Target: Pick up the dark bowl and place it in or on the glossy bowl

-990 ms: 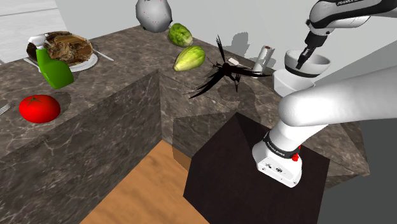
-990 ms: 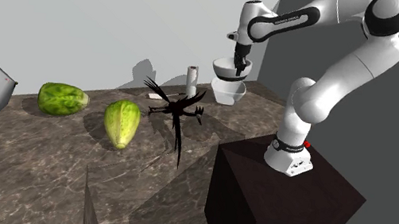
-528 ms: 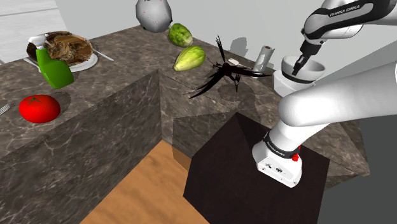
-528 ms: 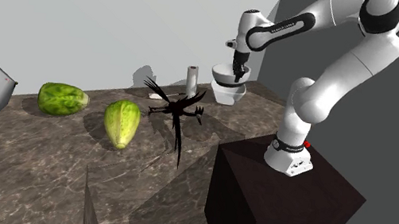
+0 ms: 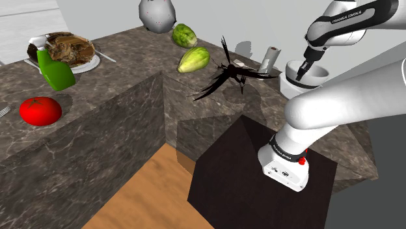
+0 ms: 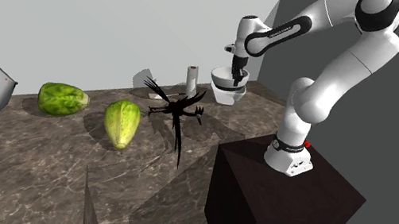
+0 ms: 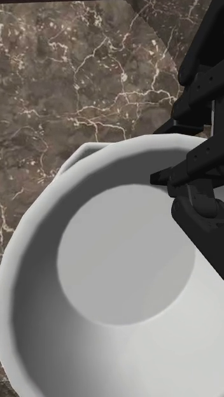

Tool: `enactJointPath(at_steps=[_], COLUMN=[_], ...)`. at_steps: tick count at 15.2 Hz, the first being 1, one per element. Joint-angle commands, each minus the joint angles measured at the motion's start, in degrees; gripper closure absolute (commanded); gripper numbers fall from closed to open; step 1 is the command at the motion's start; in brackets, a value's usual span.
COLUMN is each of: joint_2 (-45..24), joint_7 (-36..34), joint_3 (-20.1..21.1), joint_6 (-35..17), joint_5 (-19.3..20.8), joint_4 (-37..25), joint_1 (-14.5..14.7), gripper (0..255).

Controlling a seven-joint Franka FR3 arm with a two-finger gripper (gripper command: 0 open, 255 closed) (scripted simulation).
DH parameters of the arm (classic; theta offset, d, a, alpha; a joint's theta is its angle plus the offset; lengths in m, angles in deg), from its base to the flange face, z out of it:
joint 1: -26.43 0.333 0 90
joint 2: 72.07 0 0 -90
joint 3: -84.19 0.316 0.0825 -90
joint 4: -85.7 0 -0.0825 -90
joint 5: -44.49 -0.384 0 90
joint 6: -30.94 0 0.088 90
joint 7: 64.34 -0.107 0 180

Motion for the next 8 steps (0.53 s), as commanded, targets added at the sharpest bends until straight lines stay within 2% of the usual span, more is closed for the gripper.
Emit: enactJointPath(at_steps=[1, 3, 4, 8], joint_2=[0.0, 0.0, 0.0, 0.0], joint_7=[0.0, 0.0, 0.0, 0.0], joint_3=[0.0, 0.0, 0.0, 0.0], joint_6=[-0.1, -0.1, 0.0, 0.0], joint_5=[0.0, 0.0, 0.0, 0.0], joint_4=[0.0, 0.0, -0.1, -0.1], joint_1=[0.0, 0.0, 0.0, 0.0], gripper=[255, 255, 0, 0])
